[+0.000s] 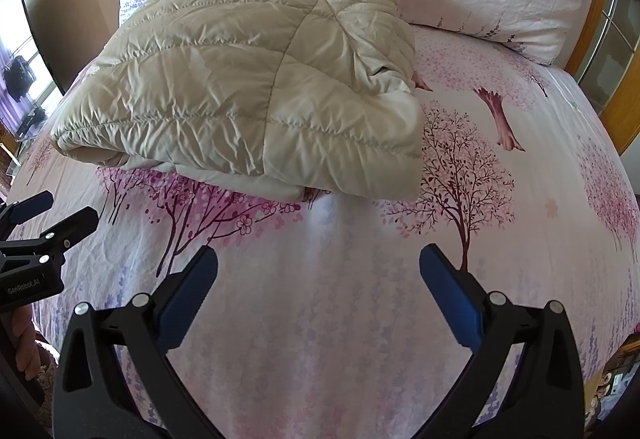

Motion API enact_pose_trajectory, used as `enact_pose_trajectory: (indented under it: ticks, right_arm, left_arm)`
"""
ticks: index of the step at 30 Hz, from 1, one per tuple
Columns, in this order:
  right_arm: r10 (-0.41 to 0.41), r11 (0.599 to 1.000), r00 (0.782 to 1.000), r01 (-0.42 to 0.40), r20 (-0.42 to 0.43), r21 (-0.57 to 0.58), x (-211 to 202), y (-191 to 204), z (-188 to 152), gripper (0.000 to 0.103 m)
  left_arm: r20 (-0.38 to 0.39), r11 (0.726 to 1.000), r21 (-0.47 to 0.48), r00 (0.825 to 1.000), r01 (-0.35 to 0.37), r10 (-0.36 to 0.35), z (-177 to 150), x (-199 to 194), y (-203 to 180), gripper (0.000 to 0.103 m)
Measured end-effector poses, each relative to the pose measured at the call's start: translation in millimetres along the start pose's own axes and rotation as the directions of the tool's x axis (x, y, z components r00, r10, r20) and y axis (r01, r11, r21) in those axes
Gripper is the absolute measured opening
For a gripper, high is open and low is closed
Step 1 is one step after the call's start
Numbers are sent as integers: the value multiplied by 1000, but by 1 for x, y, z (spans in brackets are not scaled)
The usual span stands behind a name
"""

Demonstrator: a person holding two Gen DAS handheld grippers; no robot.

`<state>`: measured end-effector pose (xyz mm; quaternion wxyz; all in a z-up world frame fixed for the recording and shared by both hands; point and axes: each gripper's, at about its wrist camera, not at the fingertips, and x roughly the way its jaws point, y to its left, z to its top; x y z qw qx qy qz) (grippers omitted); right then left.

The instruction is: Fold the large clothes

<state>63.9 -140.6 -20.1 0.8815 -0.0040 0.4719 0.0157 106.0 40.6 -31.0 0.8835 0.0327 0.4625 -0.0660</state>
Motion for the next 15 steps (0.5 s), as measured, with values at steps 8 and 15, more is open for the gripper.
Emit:
enact_pose_trajectory:
  ticks: [8,15]
  right_arm:
    - [4,1000,1000,-4,-2,-3,1,0,-1,101]
    - [4,1000,1000,-4,-4,-3,1,1,-1,101]
  left_arm:
    - [-3,1000,1,1000,5,-5,-1,1,1,102]
    - [-10,1000,-2,1000,7,-7,2,3,4,102]
